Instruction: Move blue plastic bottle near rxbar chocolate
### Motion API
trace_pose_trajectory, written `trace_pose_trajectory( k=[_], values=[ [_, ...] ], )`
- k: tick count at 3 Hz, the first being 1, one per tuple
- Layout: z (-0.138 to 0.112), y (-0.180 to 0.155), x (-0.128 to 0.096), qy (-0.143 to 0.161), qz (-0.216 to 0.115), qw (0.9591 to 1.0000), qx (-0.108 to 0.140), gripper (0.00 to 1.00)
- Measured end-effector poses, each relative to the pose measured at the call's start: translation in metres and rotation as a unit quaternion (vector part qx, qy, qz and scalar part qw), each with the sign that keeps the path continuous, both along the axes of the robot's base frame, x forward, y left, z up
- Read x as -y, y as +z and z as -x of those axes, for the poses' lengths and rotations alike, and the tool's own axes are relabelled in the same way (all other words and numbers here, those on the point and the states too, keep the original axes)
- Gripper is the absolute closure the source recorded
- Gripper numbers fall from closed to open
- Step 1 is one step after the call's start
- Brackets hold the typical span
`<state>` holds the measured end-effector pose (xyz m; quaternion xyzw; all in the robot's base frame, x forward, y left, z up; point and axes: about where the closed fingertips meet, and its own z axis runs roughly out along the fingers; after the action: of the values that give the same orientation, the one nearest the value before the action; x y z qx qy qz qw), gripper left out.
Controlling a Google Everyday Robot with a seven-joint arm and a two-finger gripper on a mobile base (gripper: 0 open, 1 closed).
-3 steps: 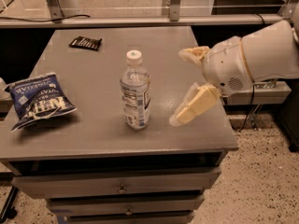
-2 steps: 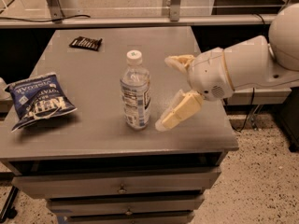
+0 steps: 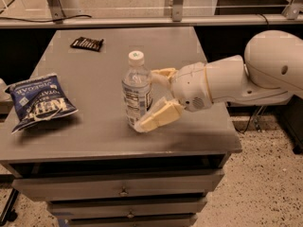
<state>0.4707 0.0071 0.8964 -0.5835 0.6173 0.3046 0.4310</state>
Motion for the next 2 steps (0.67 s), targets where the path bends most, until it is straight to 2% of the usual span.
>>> trace_pose_trajectory(
  k=[1, 2],
  values=[
    [-0.015, 0.009, 0.002, -0.031, -0.045, 0.9985, -0.012, 0.41],
    [-0.027, 0.023, 0.008, -0.064, -0.083, 0.9942, -0.023, 0.64]
  ],
)
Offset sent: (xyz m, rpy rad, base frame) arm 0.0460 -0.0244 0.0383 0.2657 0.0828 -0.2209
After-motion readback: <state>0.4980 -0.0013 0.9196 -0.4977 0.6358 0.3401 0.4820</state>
